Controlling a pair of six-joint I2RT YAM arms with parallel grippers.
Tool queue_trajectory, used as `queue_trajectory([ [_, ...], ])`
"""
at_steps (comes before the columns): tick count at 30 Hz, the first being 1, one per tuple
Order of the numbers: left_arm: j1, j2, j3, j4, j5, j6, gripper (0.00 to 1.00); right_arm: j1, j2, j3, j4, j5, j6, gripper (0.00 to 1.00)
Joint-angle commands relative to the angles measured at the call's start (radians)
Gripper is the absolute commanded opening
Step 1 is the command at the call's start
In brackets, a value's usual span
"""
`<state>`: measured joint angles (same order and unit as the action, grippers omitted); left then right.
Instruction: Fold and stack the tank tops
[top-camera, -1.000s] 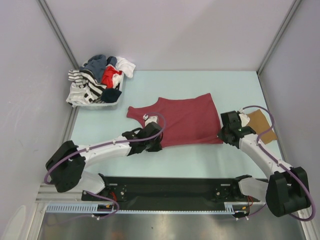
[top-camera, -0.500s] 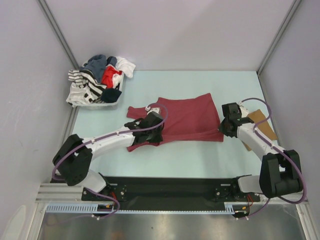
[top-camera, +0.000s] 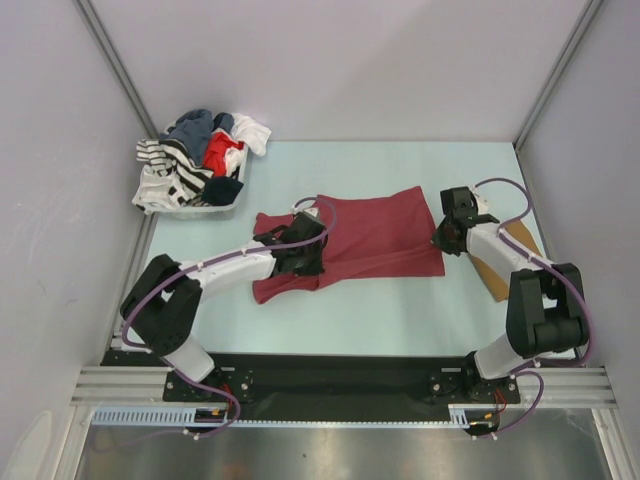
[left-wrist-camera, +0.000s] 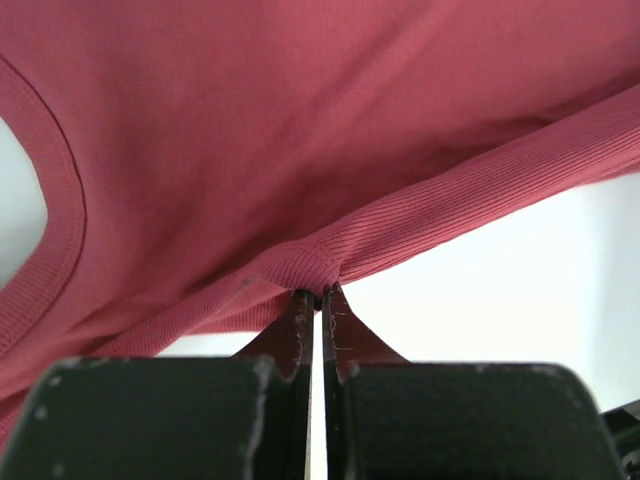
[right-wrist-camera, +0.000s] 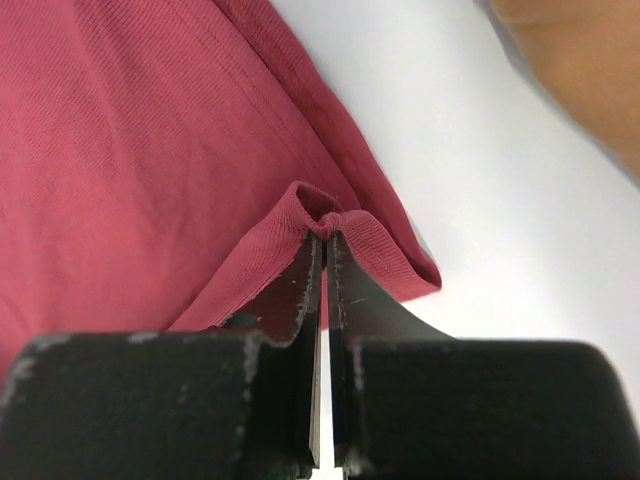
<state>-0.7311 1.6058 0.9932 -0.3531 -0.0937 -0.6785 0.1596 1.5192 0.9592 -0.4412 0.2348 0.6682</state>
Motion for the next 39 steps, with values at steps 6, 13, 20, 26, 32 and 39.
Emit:
queue_trajectory([
  [6,0.036,0.060,0.091,0.013,-0.014,0.046,0.00,-0.008,0.076,0.078,0.038,0.005,-0.009,0.00],
  [13,0.056,0.108,0.133,0.003,-0.034,0.059,0.00,-0.008,0.133,0.118,0.033,0.021,0.002,0.00],
  [20,0.076,0.146,0.183,-0.006,-0.044,0.079,0.00,-0.005,0.167,0.142,0.032,0.054,0.019,0.00],
  [26,0.084,0.201,0.235,-0.018,-0.058,0.095,0.00,-0.005,0.202,0.171,0.033,0.067,0.025,0.00],
  [32,0.091,0.267,0.277,-0.032,-0.074,0.103,0.01,-0.006,0.266,0.203,0.047,0.084,0.028,0.06],
  [39,0.093,0.272,0.289,-0.076,-0.176,0.103,0.41,-0.012,0.300,0.243,0.047,0.084,0.030,0.42],
])
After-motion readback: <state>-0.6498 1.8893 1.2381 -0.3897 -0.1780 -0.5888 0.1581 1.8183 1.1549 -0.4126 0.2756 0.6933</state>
